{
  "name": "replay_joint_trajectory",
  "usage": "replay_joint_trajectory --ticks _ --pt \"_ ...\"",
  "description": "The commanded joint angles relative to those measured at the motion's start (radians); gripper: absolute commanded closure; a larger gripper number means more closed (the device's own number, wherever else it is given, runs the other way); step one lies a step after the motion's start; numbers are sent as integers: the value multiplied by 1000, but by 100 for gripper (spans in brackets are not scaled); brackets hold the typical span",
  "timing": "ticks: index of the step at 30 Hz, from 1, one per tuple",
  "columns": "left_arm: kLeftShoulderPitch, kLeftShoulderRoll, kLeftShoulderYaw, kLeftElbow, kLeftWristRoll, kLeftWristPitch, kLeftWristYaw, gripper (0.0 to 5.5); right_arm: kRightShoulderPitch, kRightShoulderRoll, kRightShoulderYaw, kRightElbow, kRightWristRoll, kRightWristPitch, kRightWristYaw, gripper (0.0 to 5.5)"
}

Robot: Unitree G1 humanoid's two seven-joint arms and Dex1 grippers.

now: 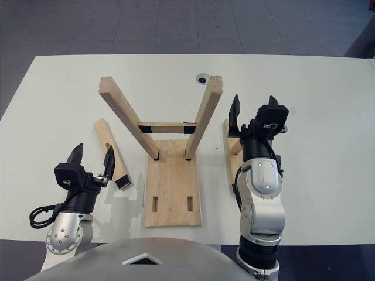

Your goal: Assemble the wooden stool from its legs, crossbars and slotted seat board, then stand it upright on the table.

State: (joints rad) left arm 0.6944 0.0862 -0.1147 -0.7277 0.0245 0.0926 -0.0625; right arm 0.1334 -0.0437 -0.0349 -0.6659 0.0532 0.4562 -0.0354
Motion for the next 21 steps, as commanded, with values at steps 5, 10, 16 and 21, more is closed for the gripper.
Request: replay_joint_trajectory --ticks 5,10,16,21 --pt "-11 -1 -2 9 2 6 2 181 -28 -4 -33 -23 66 21 34 141" --pt "-11 -4 -11 16 8 1 5 181 -115 -46 -122 -150 130 86 41 141" --pt "-22 -3 -18 24 13 1 3 181 -176 -127 -233 -302 223 238 52 141" --pt "-30 16 8 -2 2 21 -10 181 6 -311 -502 -381 467 470 126 141"
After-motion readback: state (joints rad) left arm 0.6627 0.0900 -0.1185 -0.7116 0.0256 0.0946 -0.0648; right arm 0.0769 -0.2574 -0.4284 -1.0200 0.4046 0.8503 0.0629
